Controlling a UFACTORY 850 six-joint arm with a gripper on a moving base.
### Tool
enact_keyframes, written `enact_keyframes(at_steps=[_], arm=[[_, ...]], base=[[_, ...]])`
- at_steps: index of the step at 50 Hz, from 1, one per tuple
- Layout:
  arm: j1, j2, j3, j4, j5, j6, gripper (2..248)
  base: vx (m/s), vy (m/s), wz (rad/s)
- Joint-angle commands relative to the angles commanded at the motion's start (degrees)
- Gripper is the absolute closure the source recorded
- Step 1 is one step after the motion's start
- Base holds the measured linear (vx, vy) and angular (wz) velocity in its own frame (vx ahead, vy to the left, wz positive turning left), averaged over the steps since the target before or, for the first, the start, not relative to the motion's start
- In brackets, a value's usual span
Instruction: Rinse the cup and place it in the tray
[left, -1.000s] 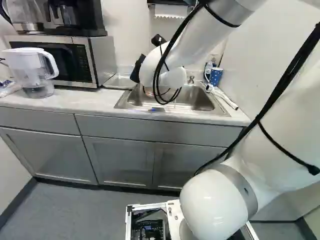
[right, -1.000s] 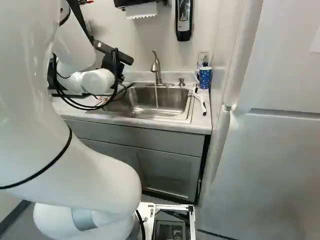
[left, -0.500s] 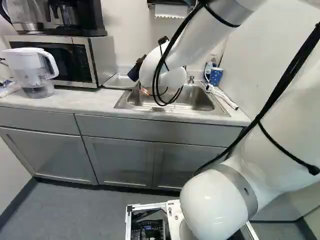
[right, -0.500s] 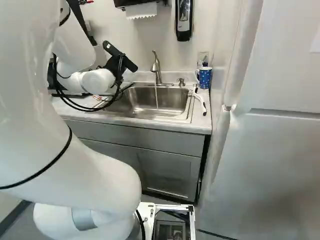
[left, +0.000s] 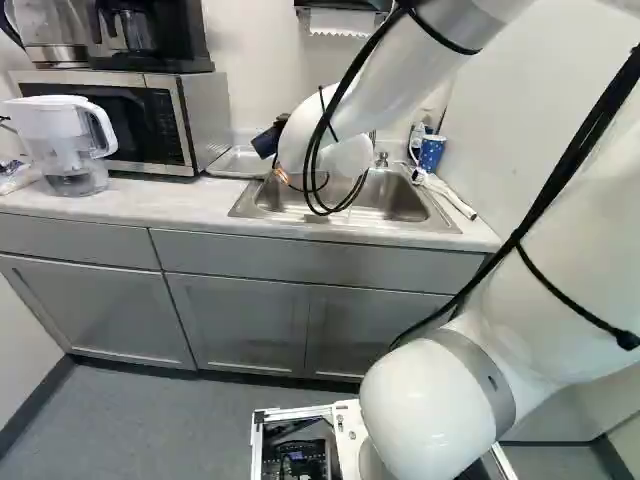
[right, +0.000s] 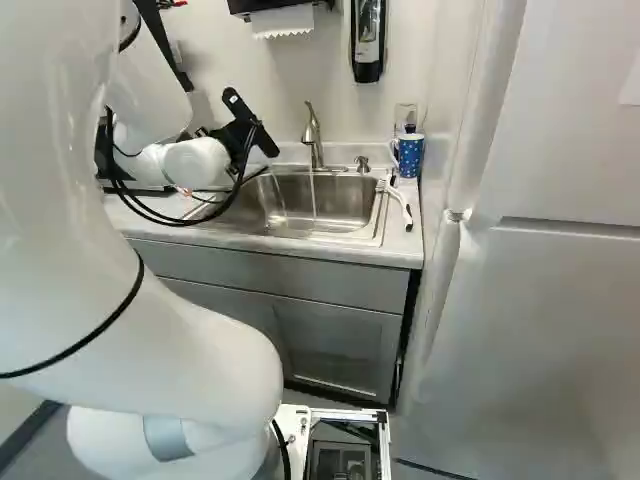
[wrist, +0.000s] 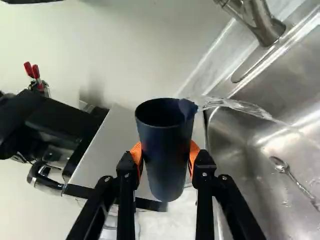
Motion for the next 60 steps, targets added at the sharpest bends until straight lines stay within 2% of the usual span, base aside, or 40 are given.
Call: enact_keyframes(at_steps=[60], arm=[[0.0, 0.0, 0.0, 0.0, 0.0, 36.17, 139]], base=[[0.0, 0.0, 0.0]])
